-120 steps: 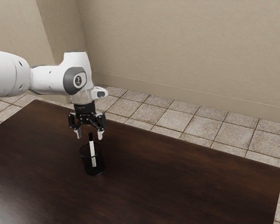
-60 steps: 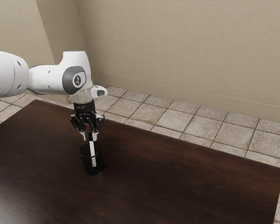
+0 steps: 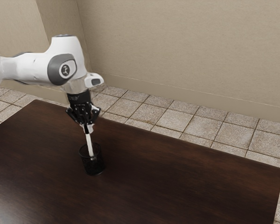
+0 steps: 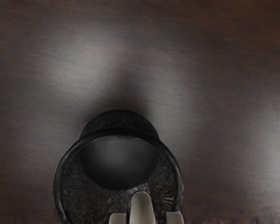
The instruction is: Take the marker out of the pen holder and place it to the left of the pen holder.
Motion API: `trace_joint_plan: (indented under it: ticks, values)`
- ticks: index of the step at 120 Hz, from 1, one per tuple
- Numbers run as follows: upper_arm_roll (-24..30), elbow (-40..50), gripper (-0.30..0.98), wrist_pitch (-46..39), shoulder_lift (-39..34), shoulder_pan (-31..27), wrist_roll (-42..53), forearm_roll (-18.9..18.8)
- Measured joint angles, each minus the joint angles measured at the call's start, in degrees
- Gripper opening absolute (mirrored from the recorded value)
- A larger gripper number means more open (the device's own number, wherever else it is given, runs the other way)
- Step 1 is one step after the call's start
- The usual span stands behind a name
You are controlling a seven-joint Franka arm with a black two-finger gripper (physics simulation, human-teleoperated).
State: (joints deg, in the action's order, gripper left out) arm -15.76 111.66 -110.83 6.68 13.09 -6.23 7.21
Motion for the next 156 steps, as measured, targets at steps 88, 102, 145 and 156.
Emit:
trace_joint_plan:
  ticks: [88,102,145,156]
  values:
    - [-10.4,5.6,-0.10,8.5,2.5,-2.6,-4.5,-9.5]
    - [-10.4,5.5,0.14,9.2,2.6,-2.7,-4.7,-9.0]
    - [-3.3,-10.2,0.57,10.6,-0.2,0.4,-3.7,-8.4]
    - [-3.0,-10.6,0.60,11.2,-0.1,-0.6,-3.3,-8.4]
